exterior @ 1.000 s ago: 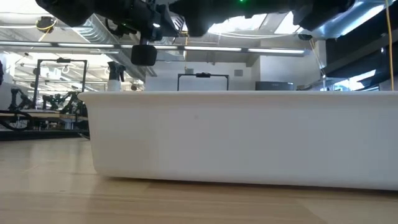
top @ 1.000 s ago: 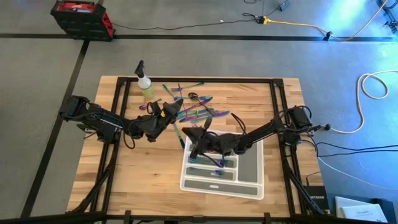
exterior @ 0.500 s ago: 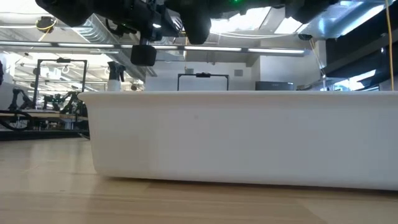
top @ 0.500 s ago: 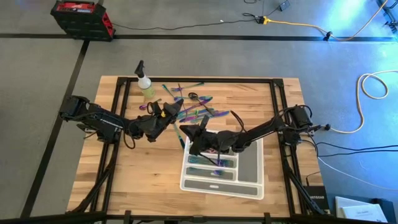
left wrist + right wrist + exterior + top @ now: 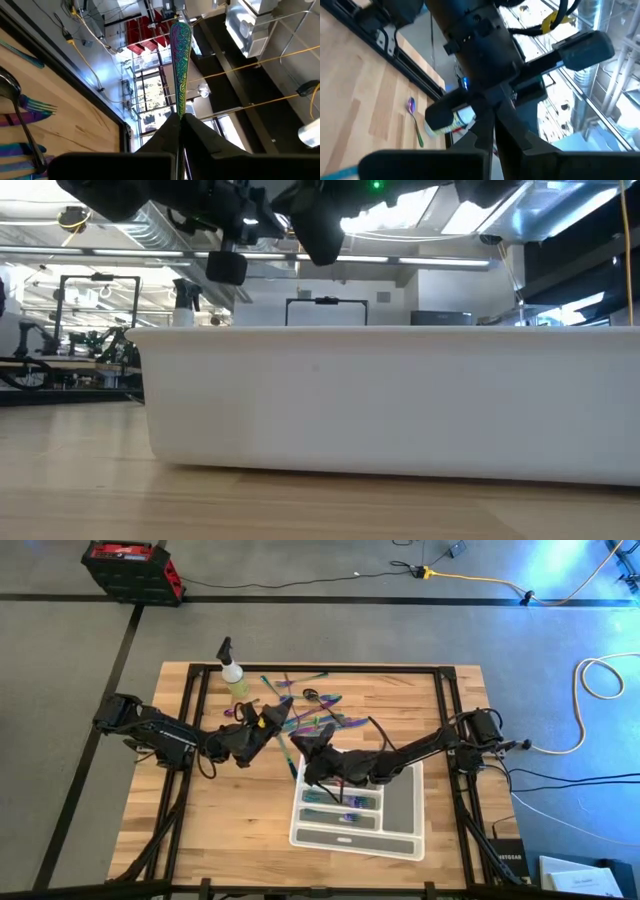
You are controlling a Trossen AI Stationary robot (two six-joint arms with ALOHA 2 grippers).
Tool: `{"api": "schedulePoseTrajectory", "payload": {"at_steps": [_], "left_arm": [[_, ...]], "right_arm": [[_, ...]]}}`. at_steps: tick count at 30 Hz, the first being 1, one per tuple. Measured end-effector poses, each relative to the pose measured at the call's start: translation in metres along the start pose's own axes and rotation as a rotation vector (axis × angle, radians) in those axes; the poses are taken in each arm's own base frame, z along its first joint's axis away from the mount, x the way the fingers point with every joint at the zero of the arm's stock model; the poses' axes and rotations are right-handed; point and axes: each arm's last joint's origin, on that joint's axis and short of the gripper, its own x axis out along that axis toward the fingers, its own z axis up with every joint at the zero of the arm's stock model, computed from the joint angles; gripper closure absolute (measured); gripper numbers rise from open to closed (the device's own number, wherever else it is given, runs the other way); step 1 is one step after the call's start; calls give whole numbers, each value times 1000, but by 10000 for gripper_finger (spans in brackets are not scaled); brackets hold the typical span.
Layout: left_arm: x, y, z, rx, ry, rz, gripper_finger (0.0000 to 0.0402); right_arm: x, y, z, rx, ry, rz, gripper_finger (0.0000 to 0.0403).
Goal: Sort silverware
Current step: Put the purple fork into the white silverware tray
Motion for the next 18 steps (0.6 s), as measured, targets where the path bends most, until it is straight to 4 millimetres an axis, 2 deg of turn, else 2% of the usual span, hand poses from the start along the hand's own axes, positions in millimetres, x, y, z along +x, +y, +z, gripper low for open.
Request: {"api": "schedulePoseTrajectory", "payload": {"at_steps": [18], "left_arm": [[0,0,0,-21,-1,-1,400]], "right_arm": [[-6,2,1,-9,138,-59,403]]}}
